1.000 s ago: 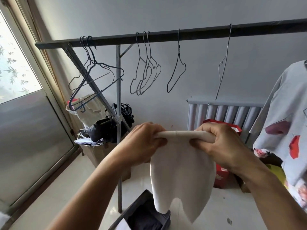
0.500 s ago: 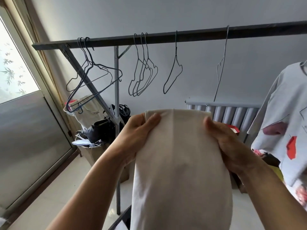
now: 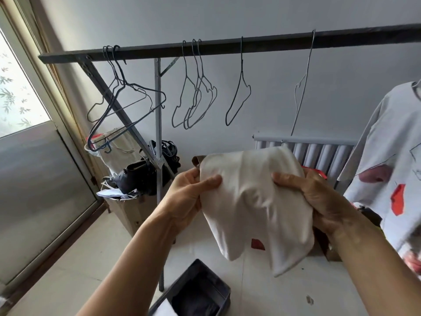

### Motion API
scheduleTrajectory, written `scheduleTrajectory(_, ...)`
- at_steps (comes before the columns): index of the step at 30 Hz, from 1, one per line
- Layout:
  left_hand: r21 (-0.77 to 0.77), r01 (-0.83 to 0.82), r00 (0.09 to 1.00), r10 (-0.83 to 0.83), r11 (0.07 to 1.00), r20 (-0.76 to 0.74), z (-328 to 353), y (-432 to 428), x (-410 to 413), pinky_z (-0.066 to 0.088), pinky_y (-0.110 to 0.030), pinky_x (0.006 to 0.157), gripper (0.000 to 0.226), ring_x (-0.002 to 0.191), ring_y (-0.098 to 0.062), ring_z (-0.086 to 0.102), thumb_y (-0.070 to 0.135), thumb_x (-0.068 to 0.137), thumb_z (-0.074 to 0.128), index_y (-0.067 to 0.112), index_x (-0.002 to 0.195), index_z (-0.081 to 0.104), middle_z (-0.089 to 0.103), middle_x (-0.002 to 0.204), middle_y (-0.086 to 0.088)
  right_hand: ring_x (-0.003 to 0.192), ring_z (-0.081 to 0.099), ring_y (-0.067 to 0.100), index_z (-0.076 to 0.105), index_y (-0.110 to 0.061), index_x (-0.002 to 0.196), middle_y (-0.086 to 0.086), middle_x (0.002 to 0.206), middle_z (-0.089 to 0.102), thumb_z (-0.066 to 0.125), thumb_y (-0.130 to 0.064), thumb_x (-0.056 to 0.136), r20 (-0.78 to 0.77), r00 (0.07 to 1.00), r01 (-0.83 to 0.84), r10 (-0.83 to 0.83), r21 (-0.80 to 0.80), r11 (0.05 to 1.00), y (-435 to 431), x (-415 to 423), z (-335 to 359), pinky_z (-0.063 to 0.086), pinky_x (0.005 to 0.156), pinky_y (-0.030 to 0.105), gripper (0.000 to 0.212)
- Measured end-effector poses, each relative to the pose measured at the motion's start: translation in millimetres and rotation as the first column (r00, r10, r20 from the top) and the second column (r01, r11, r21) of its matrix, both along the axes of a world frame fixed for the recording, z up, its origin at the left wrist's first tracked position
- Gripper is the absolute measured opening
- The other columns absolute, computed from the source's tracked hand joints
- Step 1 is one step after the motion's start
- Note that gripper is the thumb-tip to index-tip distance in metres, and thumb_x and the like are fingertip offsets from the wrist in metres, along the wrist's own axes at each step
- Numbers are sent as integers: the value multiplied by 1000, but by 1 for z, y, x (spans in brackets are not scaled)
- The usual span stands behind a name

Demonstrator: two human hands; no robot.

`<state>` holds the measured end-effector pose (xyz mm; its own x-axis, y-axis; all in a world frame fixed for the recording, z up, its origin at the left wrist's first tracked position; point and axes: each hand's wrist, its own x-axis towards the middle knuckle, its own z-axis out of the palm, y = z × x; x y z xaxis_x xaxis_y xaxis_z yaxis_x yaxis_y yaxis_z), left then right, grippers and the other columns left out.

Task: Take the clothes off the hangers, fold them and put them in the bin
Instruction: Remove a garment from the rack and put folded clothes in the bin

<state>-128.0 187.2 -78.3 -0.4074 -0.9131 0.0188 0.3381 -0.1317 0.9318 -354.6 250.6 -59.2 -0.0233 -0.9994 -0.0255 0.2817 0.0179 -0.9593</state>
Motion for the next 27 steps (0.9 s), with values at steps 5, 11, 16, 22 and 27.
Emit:
scheduleTrajectory(5,-202,-146,979,171,968,110,16,3,-3,60,-35,65,34,74,-28,69,13,83,69,11,116,60,73,95,-21,85,74,27,77,-5,94,16,99,75,72,-9,68,61,997,-57,56,22,998,2,3,-7,59,63,32,27)
scheduleTrajectory(11,-596,-280,742,564,752,363,20,-20,3,52,-34,56,24,57,-30,60,27,93,65,35,115,58,72,66,-5,79,74,25,70,0,100,17,94,75,68,-9,69,122,992,4,-13,75,997,-4,6,-5,59,60,30,33)
scheduleTrajectory(16,-686,-343,548,730,641,409,3,-26,9,44,-26,66,25,67,-7,57,37,91,65,23,111,62,66,81,5,77,74,24,70,0,99,16,90,75,66,-8,80,113,987,103,-116,114,988,-7,5,-5,60,62,32,21)
scheduleTrajectory(22,-219,-236,882,303,947,361,-20,27,-24,58,-34,59,44,64,-20,68,46,95,48,6,96,67,72,82,-15,83,72,21,69,-6,100,9,89,76,61,-11,91,4,976,217,-217,31,976,-4,24,-9,54,80,38,13)
scheduleTrajectory(27,208,-17,997,1,978,78,-24,41,-48,50,-46,101,72,105,-25,70,67,80,45,11,121,64,74,110,-11,93,72,23,65,-14,113,7,100,75,58,-16,94,84,987,135,-137,34,990,1,48,-18,55,80,42,21)
